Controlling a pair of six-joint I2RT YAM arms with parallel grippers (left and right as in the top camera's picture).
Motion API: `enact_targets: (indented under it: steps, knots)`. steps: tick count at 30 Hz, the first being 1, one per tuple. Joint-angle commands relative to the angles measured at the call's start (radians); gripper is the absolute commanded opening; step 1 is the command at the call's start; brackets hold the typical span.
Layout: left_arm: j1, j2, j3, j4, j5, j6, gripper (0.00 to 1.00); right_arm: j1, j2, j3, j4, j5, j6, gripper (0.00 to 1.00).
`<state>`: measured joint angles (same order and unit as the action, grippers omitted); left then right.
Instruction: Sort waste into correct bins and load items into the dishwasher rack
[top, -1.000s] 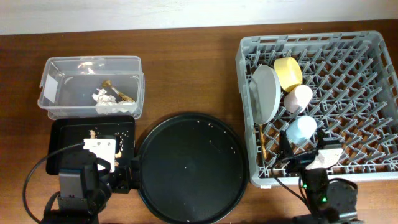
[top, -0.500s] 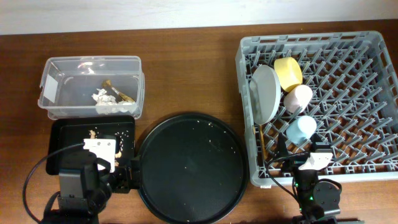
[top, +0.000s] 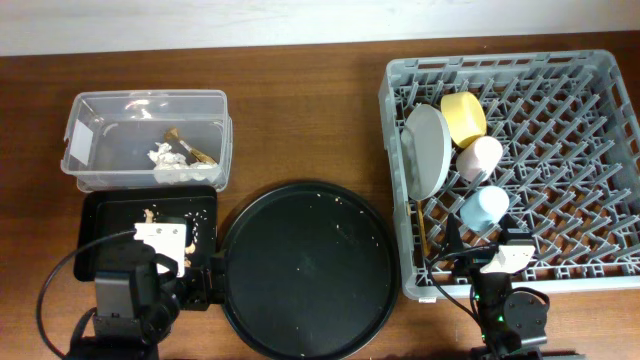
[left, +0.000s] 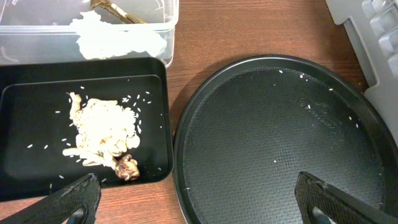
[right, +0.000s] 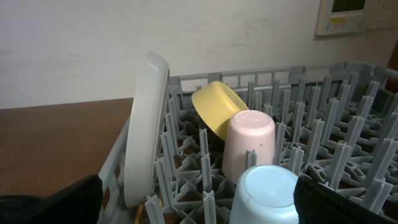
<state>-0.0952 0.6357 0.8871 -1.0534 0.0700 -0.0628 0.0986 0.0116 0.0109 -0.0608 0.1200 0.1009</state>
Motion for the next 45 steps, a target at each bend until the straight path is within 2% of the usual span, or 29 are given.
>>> enact_targets:
  steps: [1, 5, 7, 10, 14, 15, 17, 18, 20, 45]
  knots:
    - [-0.007, -0.033, -0.006, -0.002, -0.009, 0.015, 0.99, -0.008, -0.008, -0.005, -0.006, 0.023, 0.000, 0.98]
    - [-0.007, -0.158, -0.078, 0.007, -0.052, 0.016, 0.99, -0.008, -0.008, -0.005, -0.006, 0.023, 0.000, 0.99]
    - [-0.007, -0.274, -0.230, 0.127, -0.053, 0.015, 0.99, -0.008, -0.008, -0.005, -0.006, 0.023, 0.000, 0.99]
    - [-0.007, -0.432, -0.493, 0.443, -0.049, 0.015, 0.99, -0.008, -0.008, -0.005, -0.006, 0.023, 0.000, 0.99]
    - [-0.006, -0.610, -0.750, 0.848, -0.048, 0.016, 0.99, -0.008, -0.008, -0.005, -0.006, 0.023, 0.000, 0.99]
    - [0.004, -0.631, -0.816, 0.972, -0.043, 0.016, 0.99, -0.008, -0.008, -0.005, -0.006, 0.023, 0.000, 0.99]
    - [0.028, -0.631, -0.879, 1.096, -0.006, 0.025, 0.99, -0.008, -0.008, -0.005, -0.006, 0.023, 0.000, 0.99]
    - [0.034, -0.631, -0.878, 1.066, 0.027, 0.081, 0.99, -0.008, -0.008, -0.005, -0.006, 0.023, 0.000, 0.99]
    - [0.034, -0.631, -0.878, 0.976, 0.041, 0.090, 0.99, -0.008, -0.008, -0.005, -0.006, 0.023, 0.000, 0.98]
    - [0.013, -0.631, -0.878, 0.984, 0.042, 0.090, 0.99, -0.008, -0.008, -0.005, -0.006, 0.023, 0.000, 0.99]
